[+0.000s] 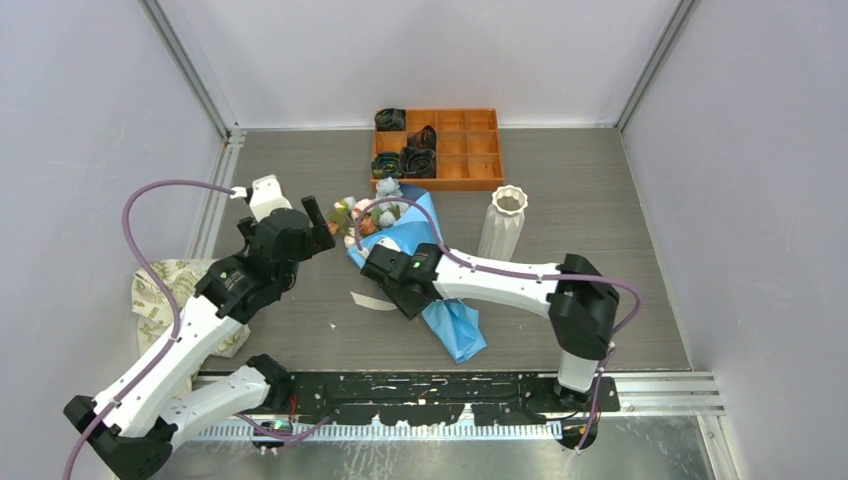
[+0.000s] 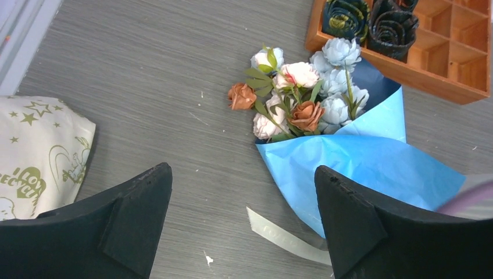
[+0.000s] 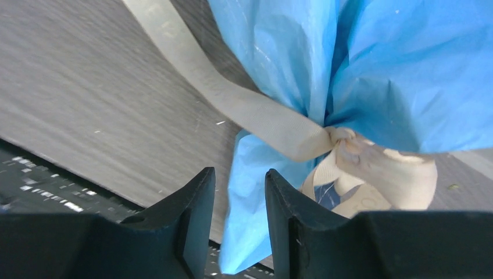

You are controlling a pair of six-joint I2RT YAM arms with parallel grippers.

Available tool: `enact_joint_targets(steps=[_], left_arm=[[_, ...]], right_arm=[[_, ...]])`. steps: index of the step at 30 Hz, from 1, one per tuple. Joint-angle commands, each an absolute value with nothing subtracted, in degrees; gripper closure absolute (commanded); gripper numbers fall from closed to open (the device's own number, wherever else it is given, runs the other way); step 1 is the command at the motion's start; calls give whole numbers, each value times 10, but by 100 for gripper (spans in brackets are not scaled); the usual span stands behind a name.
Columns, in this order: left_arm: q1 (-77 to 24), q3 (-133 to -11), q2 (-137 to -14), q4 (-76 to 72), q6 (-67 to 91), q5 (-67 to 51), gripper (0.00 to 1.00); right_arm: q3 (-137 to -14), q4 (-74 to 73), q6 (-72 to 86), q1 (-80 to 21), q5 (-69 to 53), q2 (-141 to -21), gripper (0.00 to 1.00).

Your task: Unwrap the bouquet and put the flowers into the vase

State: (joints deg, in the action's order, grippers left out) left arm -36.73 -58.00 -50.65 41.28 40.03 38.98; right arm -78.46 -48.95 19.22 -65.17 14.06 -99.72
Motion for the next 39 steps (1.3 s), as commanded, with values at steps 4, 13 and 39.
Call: enact_joint_targets(steps=[4, 13, 39], left_arm=[[-366, -579, -499, 422, 390, 393, 8], [-366, -562, -476, 413, 385, 398, 8], [-366, -550, -463, 414, 377, 393, 8]], right_arm=[[-854, -530, 112, -666, 240, -1049, 56], [-905, -550, 62, -686, 297, -1098, 54], [-942, -555, 41, -704, 387, -1134, 56]])
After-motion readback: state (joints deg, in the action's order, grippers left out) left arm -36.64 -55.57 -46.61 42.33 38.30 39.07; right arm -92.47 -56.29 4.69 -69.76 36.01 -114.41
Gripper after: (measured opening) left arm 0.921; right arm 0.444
